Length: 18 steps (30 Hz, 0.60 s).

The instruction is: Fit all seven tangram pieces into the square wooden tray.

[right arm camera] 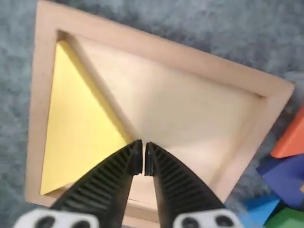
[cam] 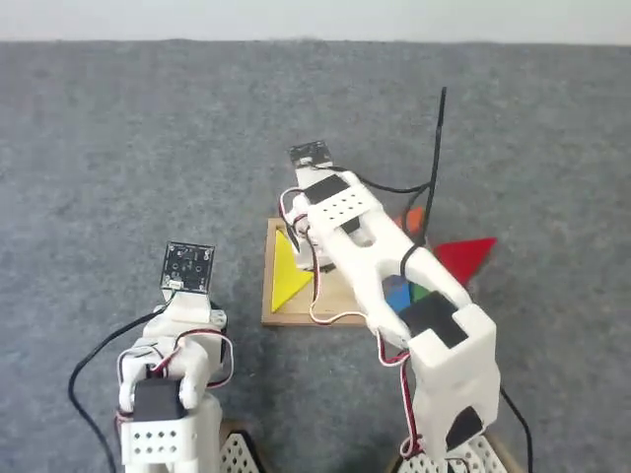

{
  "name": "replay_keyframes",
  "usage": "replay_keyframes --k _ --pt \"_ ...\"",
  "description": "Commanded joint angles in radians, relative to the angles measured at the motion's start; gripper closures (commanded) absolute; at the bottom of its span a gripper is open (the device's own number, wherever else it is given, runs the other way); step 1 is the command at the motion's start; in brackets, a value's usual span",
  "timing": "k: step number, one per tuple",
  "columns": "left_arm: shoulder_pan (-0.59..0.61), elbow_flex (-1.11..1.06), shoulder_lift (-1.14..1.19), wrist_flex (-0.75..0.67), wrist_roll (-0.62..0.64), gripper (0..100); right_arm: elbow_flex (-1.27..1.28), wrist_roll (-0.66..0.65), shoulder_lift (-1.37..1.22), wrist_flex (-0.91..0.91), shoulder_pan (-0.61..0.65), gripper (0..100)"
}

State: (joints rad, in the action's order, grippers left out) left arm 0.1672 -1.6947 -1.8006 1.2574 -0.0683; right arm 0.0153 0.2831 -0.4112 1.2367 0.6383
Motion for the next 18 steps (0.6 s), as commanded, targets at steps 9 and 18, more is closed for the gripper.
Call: replay_keyframes --k 9,18 --pt "-0.005 0.010 -0.015 0.003 -0.002 98 -0.041 -0.021 0.094 0.068 -0.114 97.1" --pt "-0.005 0.010 -0.015 0.003 -0.002 98 -0.221 -0.385 0.263 0.289 -0.288 97.1"
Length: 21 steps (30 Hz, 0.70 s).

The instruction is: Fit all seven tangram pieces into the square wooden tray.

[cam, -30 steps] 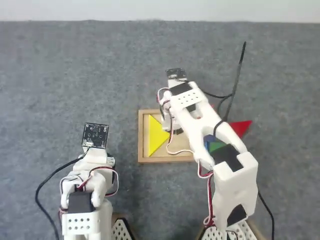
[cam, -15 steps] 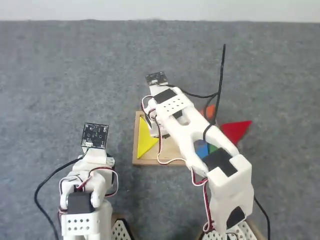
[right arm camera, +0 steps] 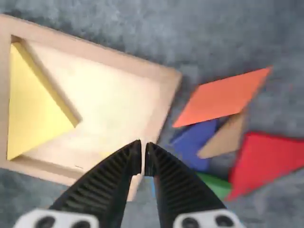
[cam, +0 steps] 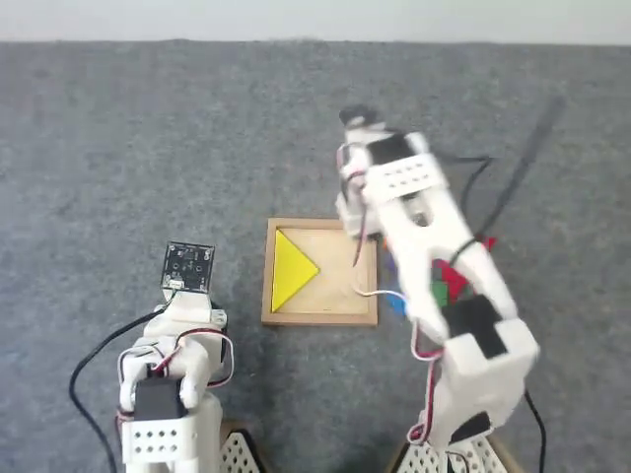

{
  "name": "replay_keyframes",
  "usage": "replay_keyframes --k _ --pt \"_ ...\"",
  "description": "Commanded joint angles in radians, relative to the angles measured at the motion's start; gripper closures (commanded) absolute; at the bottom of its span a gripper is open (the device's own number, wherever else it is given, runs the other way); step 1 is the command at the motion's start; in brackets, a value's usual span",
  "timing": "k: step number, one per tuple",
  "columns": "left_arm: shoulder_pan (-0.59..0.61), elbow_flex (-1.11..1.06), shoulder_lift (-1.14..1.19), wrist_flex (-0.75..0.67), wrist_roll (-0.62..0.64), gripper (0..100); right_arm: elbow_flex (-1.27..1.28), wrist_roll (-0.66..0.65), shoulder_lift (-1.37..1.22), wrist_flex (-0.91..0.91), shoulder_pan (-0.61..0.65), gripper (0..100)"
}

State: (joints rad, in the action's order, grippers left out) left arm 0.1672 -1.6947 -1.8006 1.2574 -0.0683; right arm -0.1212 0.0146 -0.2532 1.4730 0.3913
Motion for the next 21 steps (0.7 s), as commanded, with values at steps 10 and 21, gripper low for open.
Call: replay_keyframes --k 10,21 --pt "-0.005 0.010 -0.015 0.003 -0.002 98 0.054 -0.413 0.128 0.173 -0.229 97.0" --pt "-0.005 0.010 -0.015 0.003 -0.002 98 0.315 0.334 0.130 -0.165 -0.331 84.2"
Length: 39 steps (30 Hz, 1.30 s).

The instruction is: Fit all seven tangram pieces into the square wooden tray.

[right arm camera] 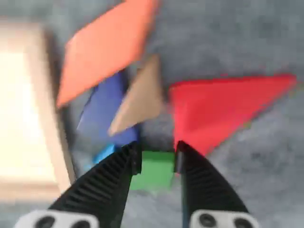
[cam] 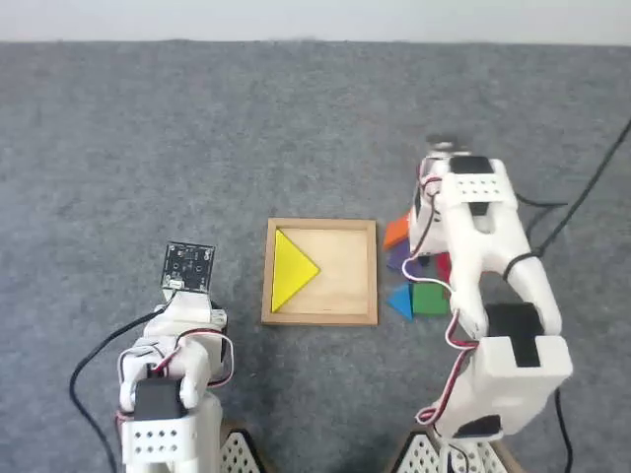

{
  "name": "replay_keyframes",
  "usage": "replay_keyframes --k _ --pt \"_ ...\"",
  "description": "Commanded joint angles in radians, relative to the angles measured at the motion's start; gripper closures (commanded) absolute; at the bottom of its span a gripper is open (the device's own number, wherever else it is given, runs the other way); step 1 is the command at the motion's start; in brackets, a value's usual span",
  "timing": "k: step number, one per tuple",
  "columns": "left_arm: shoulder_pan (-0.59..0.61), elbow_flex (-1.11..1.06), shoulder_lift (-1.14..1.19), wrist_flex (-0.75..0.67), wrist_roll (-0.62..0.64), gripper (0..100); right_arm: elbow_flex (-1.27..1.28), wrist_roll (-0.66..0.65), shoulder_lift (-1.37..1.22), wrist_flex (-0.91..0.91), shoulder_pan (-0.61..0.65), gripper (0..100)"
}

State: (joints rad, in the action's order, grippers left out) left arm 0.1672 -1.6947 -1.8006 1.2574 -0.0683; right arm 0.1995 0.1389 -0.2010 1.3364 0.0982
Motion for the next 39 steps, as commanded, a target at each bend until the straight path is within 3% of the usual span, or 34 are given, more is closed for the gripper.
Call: replay_keyframes --k 1,6,15,23,39 --pt "-0.005 0.010 -0.015 0.003 -0.002 98 -0.014 0.250 0.074 -0.025 -0.044 84.0" --pt "-0.005 0.010 -0.015 0.003 -0.002 98 -0.023 0.299 0.064 -0.031 -0.061 83.0" --pt "-0.005 0.010 -0.015 0.003 -0.002 98 0.061 0.299 0.064 -0.202 -0.058 60.6" --pt "-0.005 0.010 -0.015 0.003 -0.002 98 0.060 0.379 0.007 -0.271 -0.058 64.1" --pt "-0.005 0.010 -0.015 0.003 -0.002 98 0.041 0.384 -0.105 -0.269 -0.056 64.1"
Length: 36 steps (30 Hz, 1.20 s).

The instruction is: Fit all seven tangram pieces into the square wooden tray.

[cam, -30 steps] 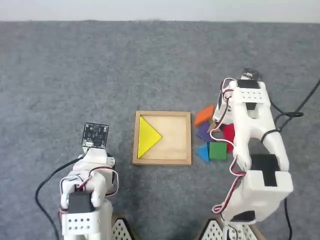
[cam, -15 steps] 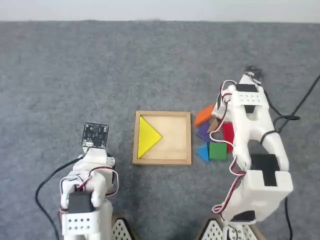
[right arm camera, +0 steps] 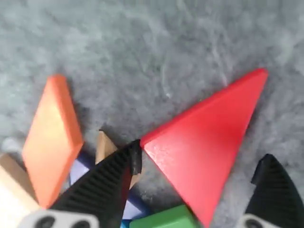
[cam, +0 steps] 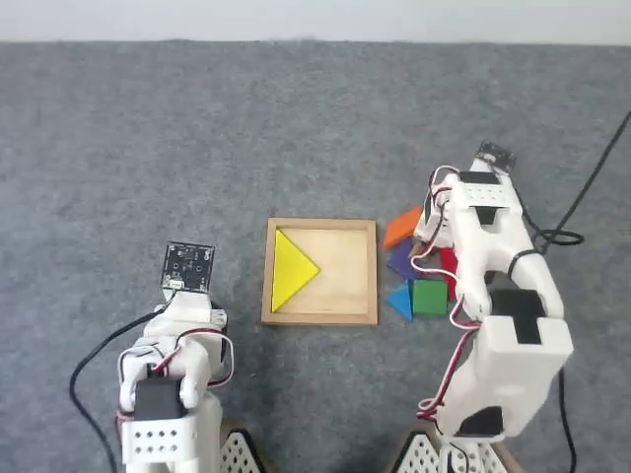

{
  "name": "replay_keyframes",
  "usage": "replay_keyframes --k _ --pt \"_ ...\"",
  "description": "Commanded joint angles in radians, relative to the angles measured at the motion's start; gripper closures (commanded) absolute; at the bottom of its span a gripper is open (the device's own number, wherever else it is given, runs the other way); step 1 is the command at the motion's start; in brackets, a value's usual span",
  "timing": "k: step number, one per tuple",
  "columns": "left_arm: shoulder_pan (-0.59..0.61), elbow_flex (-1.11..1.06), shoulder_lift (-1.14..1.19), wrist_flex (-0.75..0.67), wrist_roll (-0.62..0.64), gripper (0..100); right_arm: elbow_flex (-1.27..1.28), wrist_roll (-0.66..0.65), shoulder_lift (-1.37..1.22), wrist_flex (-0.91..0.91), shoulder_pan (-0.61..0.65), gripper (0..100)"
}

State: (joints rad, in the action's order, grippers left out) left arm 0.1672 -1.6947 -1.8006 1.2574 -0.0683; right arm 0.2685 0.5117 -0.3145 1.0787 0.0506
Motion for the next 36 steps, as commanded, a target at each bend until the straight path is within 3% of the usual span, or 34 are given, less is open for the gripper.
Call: replay_keyframes --k 1,9,15,30,36 --pt "-0.005 0.010 -0.015 0.003 -0.002 98 -0.028 0.011 0.007 -0.012 -0.008 64.1" --pt "-0.005 0.010 -0.015 0.003 -0.002 98 -0.051 0.021 0.008 -0.012 -0.016 64.1" --pt "-0.005 0.010 -0.015 0.003 -0.002 98 -0.137 0.180 -0.002 0.036 -0.016 64.1" --pt "-0.005 0.010 -0.015 0.003 -0.002 98 -0.097 0.183 -0.004 0.044 -0.016 64.2" --pt "-0.005 0.010 -0.015 0.003 -0.002 98 -0.097 0.181 -0.004 0.044 -0.016 72.2"
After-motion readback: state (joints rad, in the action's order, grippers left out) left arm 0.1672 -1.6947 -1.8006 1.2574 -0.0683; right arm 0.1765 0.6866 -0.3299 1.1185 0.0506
